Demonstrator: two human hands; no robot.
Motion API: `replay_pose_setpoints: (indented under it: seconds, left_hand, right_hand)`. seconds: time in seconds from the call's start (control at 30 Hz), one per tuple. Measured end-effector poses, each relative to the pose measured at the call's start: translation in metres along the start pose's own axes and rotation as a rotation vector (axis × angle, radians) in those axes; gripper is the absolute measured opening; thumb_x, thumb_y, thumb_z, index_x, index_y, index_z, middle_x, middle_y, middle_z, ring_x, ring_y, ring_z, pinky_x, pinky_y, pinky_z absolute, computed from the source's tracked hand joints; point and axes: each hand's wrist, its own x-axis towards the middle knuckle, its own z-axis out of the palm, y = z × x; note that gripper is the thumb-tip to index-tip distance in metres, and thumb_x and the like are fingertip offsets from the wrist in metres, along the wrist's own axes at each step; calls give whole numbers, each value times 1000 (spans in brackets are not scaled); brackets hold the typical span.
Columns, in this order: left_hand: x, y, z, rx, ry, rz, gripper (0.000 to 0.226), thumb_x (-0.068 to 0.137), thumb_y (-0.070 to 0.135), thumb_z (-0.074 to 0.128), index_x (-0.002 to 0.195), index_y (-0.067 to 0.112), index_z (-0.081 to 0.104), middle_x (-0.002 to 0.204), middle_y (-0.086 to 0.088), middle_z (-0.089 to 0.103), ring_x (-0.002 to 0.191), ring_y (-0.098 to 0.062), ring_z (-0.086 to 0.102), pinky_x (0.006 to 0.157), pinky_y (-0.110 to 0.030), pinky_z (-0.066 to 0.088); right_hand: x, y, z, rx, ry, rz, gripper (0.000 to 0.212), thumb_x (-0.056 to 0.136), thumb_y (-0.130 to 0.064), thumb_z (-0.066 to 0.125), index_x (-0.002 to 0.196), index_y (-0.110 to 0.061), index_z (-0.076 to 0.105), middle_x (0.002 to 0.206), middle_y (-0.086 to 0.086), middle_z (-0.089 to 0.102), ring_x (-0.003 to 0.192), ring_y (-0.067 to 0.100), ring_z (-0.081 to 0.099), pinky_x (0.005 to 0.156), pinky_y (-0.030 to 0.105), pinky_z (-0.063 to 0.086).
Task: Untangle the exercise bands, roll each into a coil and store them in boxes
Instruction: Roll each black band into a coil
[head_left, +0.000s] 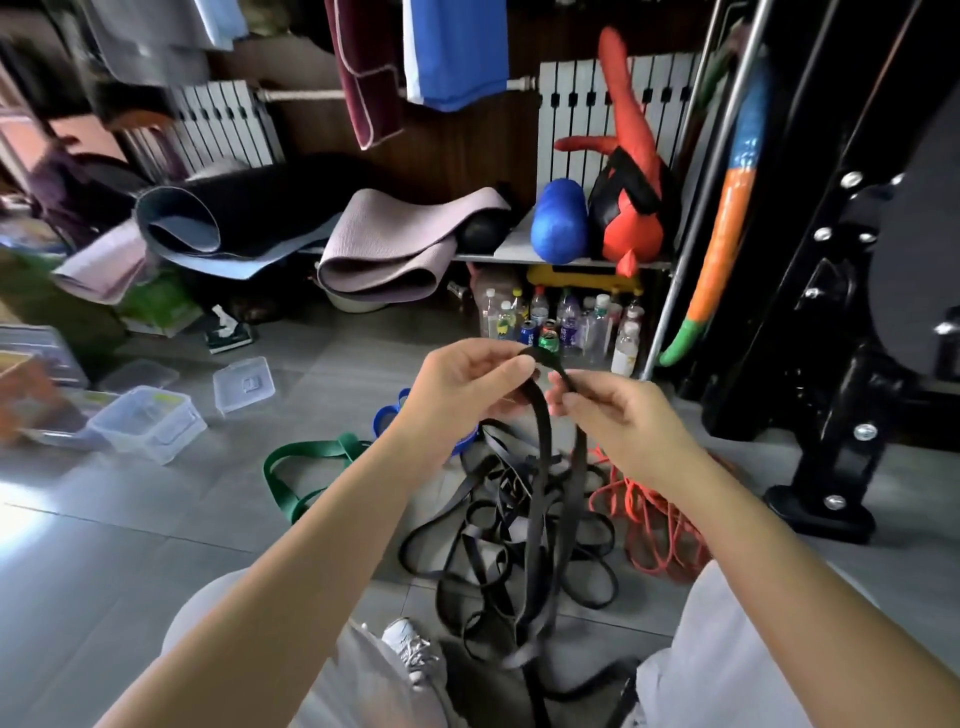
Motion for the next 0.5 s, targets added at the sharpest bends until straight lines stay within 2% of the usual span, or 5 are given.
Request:
replay_pose_setpoints:
  seconds: [0.13,0.3,0.37,0.43,0.5]
  left_hand:
    - [-3,1,6,-135,-28,-11,40,74,20,67,104,-5,64,88,-17,69,80,-27,65,76,-33,58]
    - [-11,-19,-10,-64,-11,-71,28,88,6,59,116,8,60,81,-7,72,70,-17,68,67,-24,55]
    - [-15,-27,-13,249,-72,-64,29,91,5,57,118,15,61,76,7,71,69,-6,66,64,-17,53]
    - [-16,-31,-12,770,-139,20,29,91,8,55,114,23,65,76,18,62,70,2,62,58,-6,43]
    - [-18,-31,-6,1144,-197,110,29,88,12,58,113,23,65,89,12,50,84,-7,58,66,-8,35]
  right_hand:
    - [-3,4,18,40,1,30,30,80,-6,70,86,-34,65,78,-22,71,76,-5,66,70,9,50]
    - [-7,7,8,-111,98,58,30,76,-17,76,82,-44,64,80,-18,72,77,1,67,71,13,52]
    - [-10,8,4,-197,89,72,25,76,-20,76,85,-42,68,81,-16,72,76,4,67,71,16,52]
    - [-12,11,5,-401,18,53,15,80,-24,73,93,-32,72,83,-9,72,75,10,65,69,25,50]
    - [-13,12,6,-599,-112,8,15,85,-27,68,100,-25,71,85,-7,67,76,14,60,66,29,46]
